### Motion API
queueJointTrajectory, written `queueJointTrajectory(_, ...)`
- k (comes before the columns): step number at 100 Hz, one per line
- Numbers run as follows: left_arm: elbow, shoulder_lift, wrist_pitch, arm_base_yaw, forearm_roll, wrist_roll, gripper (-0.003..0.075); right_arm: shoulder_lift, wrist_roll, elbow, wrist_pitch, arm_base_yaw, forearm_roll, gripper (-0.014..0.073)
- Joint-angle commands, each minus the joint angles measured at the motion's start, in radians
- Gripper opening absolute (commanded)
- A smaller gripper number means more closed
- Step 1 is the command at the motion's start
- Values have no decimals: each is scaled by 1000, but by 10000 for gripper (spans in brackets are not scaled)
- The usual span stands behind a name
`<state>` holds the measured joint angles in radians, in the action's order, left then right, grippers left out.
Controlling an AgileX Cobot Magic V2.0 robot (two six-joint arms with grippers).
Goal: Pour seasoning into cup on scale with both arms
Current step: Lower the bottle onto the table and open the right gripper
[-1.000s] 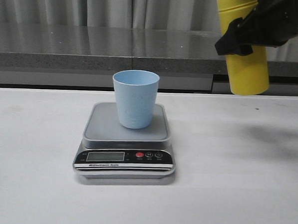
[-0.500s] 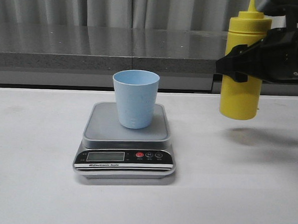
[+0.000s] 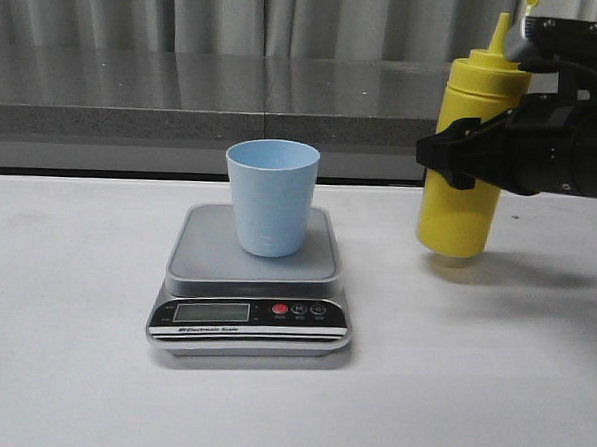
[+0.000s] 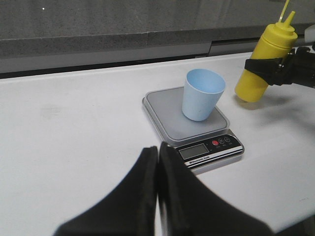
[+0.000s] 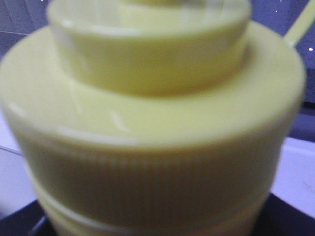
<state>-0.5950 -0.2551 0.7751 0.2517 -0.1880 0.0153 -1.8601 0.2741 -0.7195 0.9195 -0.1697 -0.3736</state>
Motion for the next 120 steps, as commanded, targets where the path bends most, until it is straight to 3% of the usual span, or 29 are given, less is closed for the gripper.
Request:
queueJointTrajectory(1,-23,-11,-74,-2,-14,-5,-20,32,-12,-17,105,4,5,-56)
queueJointTrajectory(22,-23,-11,-74,-2,-14,-5,-20,32,-12,-17,94,4,-6,34)
queueJointTrajectory(48,-23,-11,-74,-2,-14,-5,-20,22,-11,-14,103,4,-22,352)
queueJointTrajectory(62,-23,-11,-74,-2,-14,-5,-20,22,-11,-2,114,4,-22,471)
queueJointTrajectory(97,-23,-11,-74,-2,-14,-5,-20,22,-11,18,130,4,-22,612)
queueJointTrajectory(120,-23,-11,-74,-2,-14,-5,-20,24,-1,29,161,4,-28,627)
